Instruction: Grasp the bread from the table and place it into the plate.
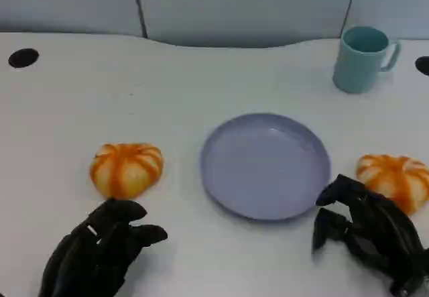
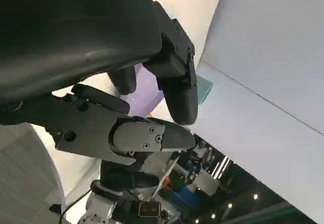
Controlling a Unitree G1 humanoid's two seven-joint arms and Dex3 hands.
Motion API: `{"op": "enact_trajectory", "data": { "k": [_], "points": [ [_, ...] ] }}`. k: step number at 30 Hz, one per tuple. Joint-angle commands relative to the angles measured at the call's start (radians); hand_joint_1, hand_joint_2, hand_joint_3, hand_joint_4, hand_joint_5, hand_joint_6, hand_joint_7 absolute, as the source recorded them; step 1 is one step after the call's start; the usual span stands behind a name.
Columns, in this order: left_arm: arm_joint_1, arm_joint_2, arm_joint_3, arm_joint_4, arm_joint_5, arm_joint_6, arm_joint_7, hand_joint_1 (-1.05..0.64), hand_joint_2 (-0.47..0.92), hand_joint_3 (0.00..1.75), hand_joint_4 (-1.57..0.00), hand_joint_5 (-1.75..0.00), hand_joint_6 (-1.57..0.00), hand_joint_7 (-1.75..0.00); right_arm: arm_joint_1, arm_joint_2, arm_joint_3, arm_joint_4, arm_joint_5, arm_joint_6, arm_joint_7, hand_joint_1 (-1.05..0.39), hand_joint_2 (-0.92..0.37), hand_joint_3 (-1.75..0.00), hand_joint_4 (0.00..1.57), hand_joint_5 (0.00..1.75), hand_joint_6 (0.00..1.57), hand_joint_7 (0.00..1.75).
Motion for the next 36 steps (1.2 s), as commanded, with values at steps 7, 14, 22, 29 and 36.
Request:
{"op": "enact_trajectory", "data": {
  "k": [7, 14, 22, 29, 36],
  "points": [
    [-0.006, 0.010, 0.008, 0.015, 0.002, -0.016, -0.007, -0.56, 0.92, 0.27, -0.52, -1.70, -0.52, -1.17, 0.022, -0.011, -0.007, 0.019, -0.004, 0.013, -0.008, -0.52, -0.92, -0.29, 0.70, 1.67, 0.57, 1.36],
    [-0.006, 0.010, 0.007, 0.015, 0.002, -0.018, -0.006, -0.56, 0.92, 0.27, -0.51, -1.70, -0.52, -1.17, 0.020, -0.011, -0.008, 0.025, -0.003, 0.006, -0.004, -0.53, -0.92, -0.30, 0.70, 1.68, 0.57, 1.36],
    [-0.005, 0.012, 0.008, 0.013, -0.003, -0.008, -0.004, -0.56, 0.92, 0.25, -0.52, -1.68, -0.52, -1.16, 0.022, -0.013, -0.006, 0.014, -0.004, 0.026, -0.008, -0.53, -0.92, -0.29, 0.70, 1.68, 0.57, 1.38],
    [-0.011, 0.014, 0.006, -0.020, 0.037, -0.078, 0.015, -0.54, 0.92, 0.28, -0.46, -1.68, -0.48, -1.16, 0.013, -0.007, -0.009, 0.031, -0.002, 0.016, -0.008, -0.52, -0.92, -0.29, 0.71, 1.69, 0.57, 1.39],
    [-0.034, 0.019, -0.018, -0.047, 0.219, -0.339, 0.086, -0.50, 0.92, 0.29, -0.36, -1.63, -0.47, -1.02, 0.004, -0.003, -0.008, 0.040, -0.003, 0.014, -0.016, -0.51, -0.92, -0.30, 0.71, 1.70, 0.57, 1.40]
  ]
}}
